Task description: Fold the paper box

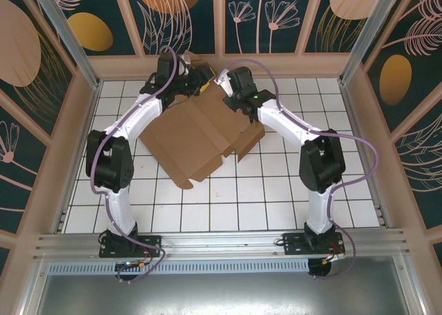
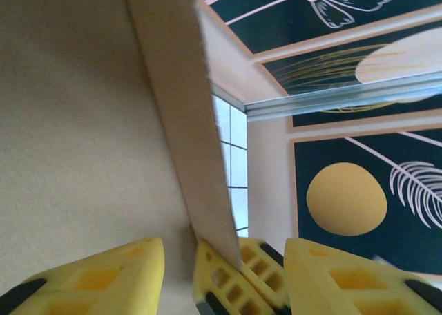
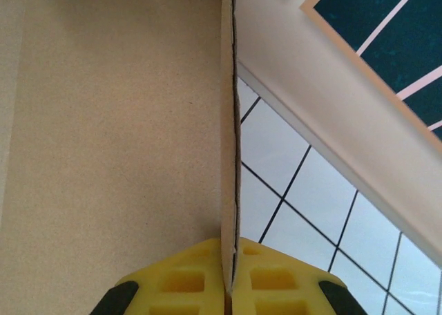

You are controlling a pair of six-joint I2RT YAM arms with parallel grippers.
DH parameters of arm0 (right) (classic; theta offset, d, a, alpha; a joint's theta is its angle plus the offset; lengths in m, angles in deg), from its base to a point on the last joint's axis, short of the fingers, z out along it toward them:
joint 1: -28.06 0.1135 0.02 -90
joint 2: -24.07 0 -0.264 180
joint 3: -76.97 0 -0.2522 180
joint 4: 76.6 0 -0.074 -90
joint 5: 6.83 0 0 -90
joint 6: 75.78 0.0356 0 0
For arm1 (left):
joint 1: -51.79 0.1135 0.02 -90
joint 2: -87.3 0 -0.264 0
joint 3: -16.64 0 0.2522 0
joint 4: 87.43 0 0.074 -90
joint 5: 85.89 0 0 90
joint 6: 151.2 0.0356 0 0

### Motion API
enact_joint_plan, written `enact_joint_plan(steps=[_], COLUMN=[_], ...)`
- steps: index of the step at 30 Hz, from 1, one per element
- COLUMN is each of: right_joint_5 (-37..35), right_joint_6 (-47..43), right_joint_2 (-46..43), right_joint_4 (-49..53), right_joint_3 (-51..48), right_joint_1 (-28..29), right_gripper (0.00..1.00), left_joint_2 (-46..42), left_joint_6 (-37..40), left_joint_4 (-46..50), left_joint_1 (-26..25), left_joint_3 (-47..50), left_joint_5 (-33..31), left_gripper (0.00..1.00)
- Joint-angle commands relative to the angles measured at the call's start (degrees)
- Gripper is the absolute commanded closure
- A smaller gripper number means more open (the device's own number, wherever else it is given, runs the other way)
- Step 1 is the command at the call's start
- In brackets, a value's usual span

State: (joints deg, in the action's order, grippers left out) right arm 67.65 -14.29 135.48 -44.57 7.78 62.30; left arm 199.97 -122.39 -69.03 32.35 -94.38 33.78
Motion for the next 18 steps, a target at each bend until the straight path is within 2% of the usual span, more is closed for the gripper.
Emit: enact_joint_plan(steps=[1, 11, 18], right_joint_5=[-3.9, -6.2, -6.6], right_joint_6=[-2.7, -5.5, -5.9], right_joint_2=[-2.2, -2.6, -3.2], right_joint_4=[-3.5, -5.8, -7.4], right_joint_3=[-0.2, -3.4, -4.8], right_joint_1=[0.9, 2.5, 2.5], right_gripper=[0.92, 0.91, 0.91], left_joint_2=[3.6, 7.5, 4.3], left_joint_6=[-2.5, -2.1, -2.1], left_joint_4=[2.2, 3.3, -0.2], left_joint_1=[-0.3, -0.3, -0.1], left_joint_3=[-4.0, -8.9, -4.7], left_joint_5=[1.3, 1.2, 2.5], left_gripper=[0.51, 0.52, 0.57])
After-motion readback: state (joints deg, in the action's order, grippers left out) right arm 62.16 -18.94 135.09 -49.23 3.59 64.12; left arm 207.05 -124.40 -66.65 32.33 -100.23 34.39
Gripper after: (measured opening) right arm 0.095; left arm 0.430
